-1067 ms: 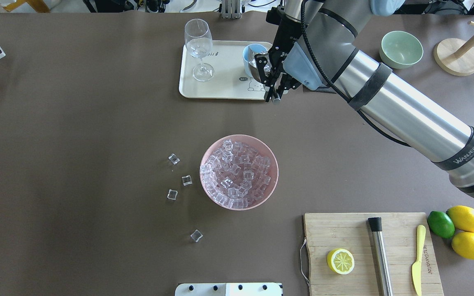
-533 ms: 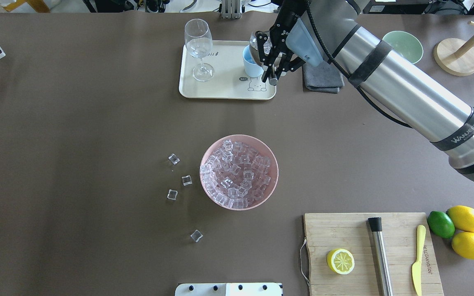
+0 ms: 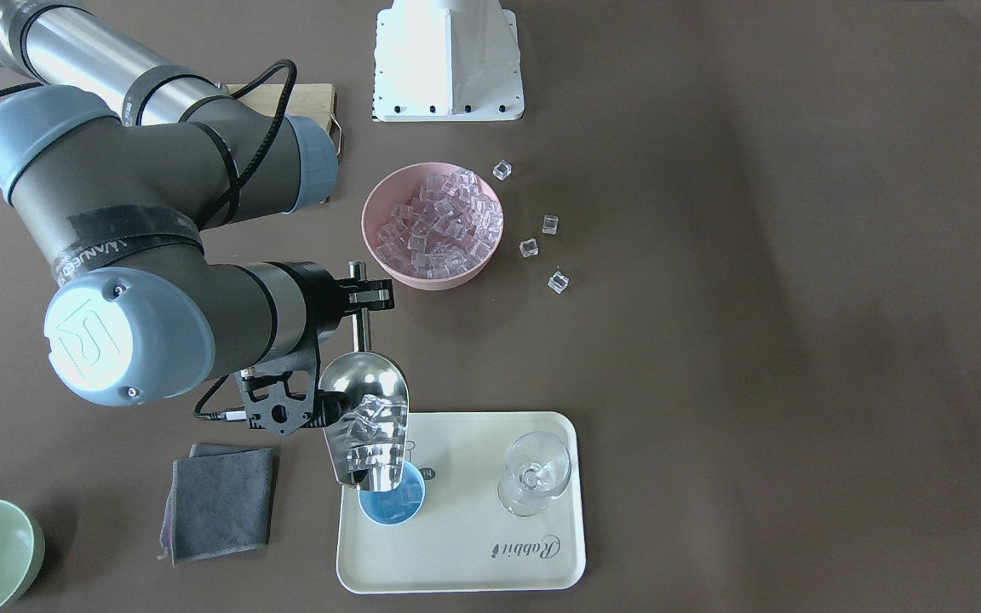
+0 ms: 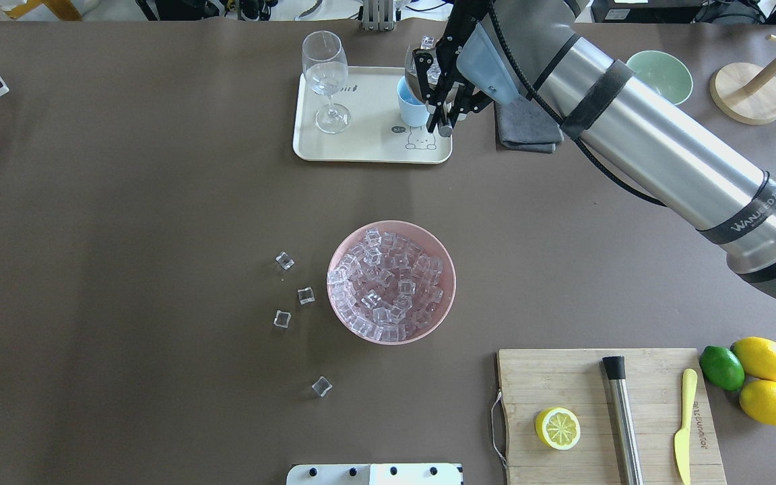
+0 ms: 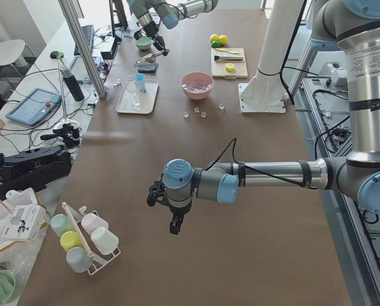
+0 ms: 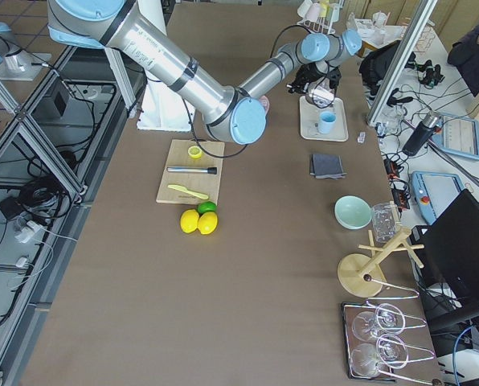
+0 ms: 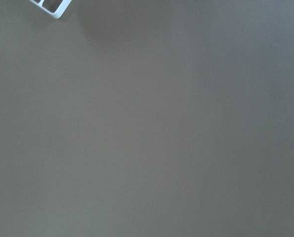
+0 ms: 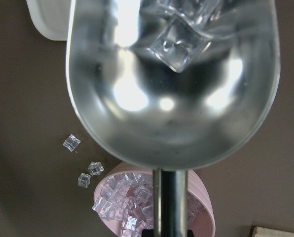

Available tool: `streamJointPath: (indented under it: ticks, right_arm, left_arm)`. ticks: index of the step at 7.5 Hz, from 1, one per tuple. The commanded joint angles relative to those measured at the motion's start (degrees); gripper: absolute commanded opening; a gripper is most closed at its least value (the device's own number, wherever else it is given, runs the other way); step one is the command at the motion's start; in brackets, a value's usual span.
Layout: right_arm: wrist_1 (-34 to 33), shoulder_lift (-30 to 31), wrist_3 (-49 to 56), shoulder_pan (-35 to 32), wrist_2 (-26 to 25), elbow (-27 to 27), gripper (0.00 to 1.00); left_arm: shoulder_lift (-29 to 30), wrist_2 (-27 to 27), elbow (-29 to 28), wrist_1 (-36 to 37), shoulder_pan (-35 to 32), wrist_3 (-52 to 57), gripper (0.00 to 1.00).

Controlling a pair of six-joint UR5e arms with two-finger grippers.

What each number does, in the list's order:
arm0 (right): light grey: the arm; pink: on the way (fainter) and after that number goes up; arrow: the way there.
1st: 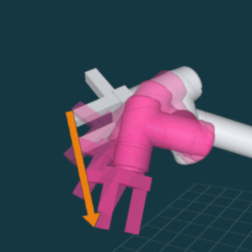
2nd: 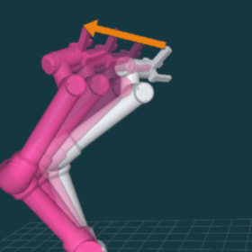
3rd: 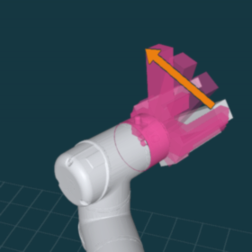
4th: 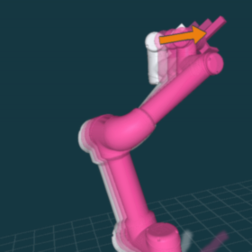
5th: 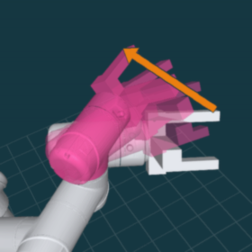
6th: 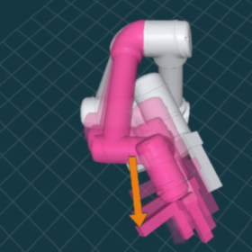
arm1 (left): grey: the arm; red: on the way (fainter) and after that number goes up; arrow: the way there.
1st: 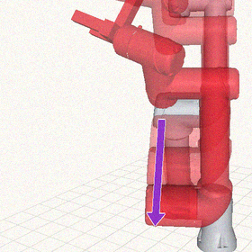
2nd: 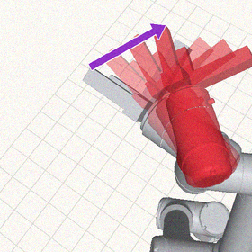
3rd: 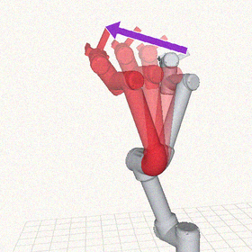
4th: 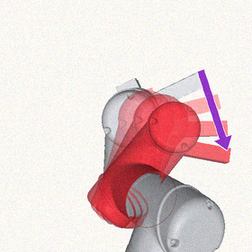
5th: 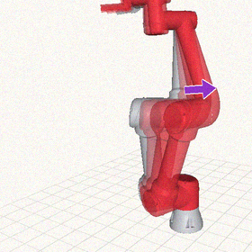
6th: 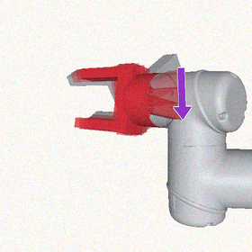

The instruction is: Put ice in cup with scoop

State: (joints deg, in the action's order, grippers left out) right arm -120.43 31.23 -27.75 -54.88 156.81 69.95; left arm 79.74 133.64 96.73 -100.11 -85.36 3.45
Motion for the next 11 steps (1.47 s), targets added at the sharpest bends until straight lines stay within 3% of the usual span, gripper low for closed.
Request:
streamJointPath:
  ticks: [1, 3, 8, 11]
  right_arm:
    - [-0.7, 2.2, -0.7, 2.0, -0.2, 3.4, 0.0]
    - [-1.9, 2.5, -0.7, 2.1, 0.2, 2.7, 0.0]
    - [-1.7, 1.6, -0.6, 1.4, 12.1, 1.7, 0.0]
    - [-0.7, 2.2, -0.2, 0.3, 14.0, 2.1, 0.0]
  left_arm:
    - [0.7, 5.4, -0.1, -0.5, 0.1, -20.0, 0.98]
    - [1.4, 5.4, -0.4, -0.5, 0.3, -19.8, 0.98]
    - [1.8, 5.1, -0.7, -0.4, 0.5, -19.7, 0.98]
    - [1.8, 5.1, -0.7, -0.4, 0.5, -19.7, 0.98]
